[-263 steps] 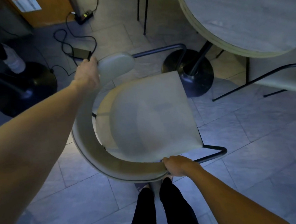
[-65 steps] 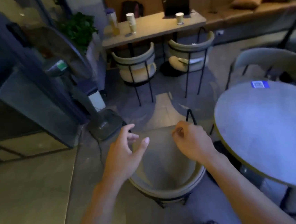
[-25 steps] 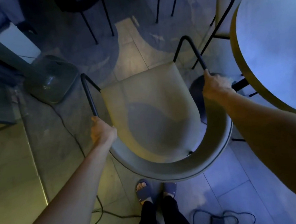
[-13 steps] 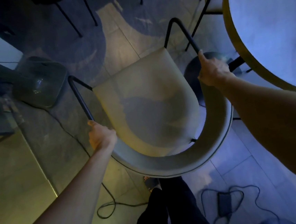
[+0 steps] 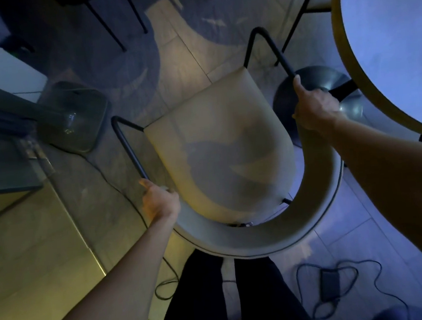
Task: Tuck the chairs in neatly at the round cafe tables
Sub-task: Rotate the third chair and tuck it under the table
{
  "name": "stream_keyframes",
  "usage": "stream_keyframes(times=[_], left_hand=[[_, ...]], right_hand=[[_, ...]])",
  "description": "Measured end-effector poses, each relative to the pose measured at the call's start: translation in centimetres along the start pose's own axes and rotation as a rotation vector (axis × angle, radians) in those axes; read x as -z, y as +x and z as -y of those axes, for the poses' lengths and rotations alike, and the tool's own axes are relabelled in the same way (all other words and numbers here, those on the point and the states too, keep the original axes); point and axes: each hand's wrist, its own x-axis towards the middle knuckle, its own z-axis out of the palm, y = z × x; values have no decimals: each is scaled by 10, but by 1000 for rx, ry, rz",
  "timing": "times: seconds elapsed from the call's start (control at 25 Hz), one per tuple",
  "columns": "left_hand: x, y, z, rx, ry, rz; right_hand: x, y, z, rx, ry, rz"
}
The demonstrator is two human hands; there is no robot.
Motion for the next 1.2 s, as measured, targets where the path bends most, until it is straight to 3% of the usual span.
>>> stream_keyframes(times=[0.72,0.92,1.2], left_hand=[[-14,19,12,-35,33,3],[-11,22,15,18,-109,42],[33,57,8,-159,-96,51]], right_hand=[[1,-6,7,-80,-1,-43],[9,-15,4,-73,81,-11],[-41,-83,-6,-237,294,-55]])
